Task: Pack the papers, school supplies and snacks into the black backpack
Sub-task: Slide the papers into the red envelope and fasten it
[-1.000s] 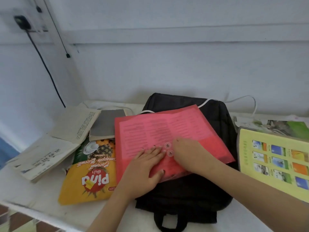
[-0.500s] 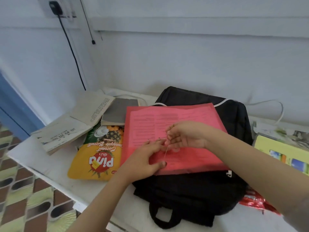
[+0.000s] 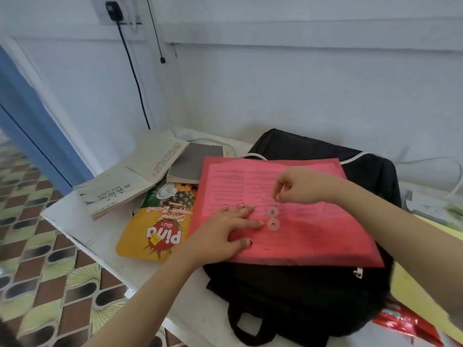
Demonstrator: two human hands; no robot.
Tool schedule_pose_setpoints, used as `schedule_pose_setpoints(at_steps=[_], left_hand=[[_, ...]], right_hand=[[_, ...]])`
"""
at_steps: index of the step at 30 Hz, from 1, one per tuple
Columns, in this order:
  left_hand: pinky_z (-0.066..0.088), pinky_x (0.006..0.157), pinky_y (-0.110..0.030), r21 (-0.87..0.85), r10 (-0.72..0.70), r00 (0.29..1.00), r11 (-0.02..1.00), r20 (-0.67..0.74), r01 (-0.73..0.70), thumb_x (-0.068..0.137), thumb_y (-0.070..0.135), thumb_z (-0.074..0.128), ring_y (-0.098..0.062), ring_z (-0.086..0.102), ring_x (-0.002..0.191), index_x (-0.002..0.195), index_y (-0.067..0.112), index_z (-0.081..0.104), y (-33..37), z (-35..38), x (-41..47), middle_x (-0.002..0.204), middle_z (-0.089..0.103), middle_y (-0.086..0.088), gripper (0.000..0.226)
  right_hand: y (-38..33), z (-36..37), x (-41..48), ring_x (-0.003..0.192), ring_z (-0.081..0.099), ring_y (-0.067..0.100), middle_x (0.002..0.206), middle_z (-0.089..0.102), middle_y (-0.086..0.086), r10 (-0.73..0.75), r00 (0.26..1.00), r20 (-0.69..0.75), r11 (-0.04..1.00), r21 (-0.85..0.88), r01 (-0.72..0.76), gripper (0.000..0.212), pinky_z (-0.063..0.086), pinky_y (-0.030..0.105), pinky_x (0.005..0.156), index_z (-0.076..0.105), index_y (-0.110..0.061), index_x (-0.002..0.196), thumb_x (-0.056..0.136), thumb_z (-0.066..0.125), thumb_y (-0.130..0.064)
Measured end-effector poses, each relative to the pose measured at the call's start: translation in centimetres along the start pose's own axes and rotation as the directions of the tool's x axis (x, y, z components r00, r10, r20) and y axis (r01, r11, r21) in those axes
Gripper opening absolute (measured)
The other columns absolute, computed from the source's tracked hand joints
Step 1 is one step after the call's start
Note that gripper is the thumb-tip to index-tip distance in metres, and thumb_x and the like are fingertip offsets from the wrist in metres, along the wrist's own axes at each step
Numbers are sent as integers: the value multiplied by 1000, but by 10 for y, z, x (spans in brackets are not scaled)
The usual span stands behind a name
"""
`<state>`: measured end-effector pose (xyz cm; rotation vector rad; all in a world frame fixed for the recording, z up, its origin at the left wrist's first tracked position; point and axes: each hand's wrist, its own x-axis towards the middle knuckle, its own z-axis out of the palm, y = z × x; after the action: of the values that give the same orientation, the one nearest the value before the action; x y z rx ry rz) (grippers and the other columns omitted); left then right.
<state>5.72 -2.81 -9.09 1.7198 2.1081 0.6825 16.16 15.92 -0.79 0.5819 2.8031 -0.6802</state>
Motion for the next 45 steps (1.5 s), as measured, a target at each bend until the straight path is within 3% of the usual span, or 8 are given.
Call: schedule_pose_setpoints(at_steps=[3,9,19,23,26,34,38,45], left_hand=[[8,116,-29,-6,-7,999,1000,-45,7,87,29,62,0,21,137,126,39,54,1,2,0,148,31,12,41],[22,109,-29,19,-15,991,1000,-131,17,78,42,55,-6,34,127,116,37,62,3,9,2,138,42,13,39],[20,109,-32,64,-15,992,998,-126,23,78,40,56,-7,31,129,124,40,54,4,10,2,140,39,11,46],[-1,112,-28,183,-15,999,983,-36,21,84,38,41,-7,11,139,136,54,28,11,12,2,155,15,6,57],[-13,111,-28,283,-41,999,958,4,38,84,37,30,-11,4,142,138,53,25,12,16,2,157,4,5,56],[-7,113,-27,280,-34,999,959,-38,44,78,49,17,-11,7,142,136,56,26,8,20,2,156,10,4,59],[-6,113,-25,182,-48,997,982,-65,59,81,47,29,-6,8,141,137,51,28,7,19,1,155,14,9,56],[-9,110,-18,154,-49,996,986,-77,61,72,59,21,9,3,131,138,46,15,4,19,2,149,9,21,68]], right_hand=[[-1,2,3,63,49,4,67,54,-15,-91,995,-35,975,-206,82,2,34,16,53,66,-22,79,81,65,-21],[3,7,15,72,47,9,72,51,-15,-192,979,-61,928,-337,161,11,30,17,52,57,-28,75,82,65,-28],[10,31,30,76,47,6,74,52,-16,-226,963,-147,958,-211,192,15,35,25,64,54,-28,74,80,68,-28],[14,31,32,73,49,6,66,50,-19,-190,971,-145,975,-142,170,26,33,25,58,48,-31,63,77,69,-27],[20,30,33,72,50,7,67,51,-18,-163,975,-147,983,-102,149,18,32,20,55,54,-28,69,78,70,-26],[36,27,23,72,51,10,67,51,-17,-128,976,-174,989,-90,114,28,34,23,57,48,-31,63,79,69,-23],[36,30,0,76,51,12,76,54,-13,-202,951,-233,971,-176,163,5,37,27,65,60,-24,81,85,63,-26],[29,46,-40,90,54,13,100,55,-6,-325,925,-199,901,-361,239,22,39,25,71,59,-20,106,96,40,-26]])
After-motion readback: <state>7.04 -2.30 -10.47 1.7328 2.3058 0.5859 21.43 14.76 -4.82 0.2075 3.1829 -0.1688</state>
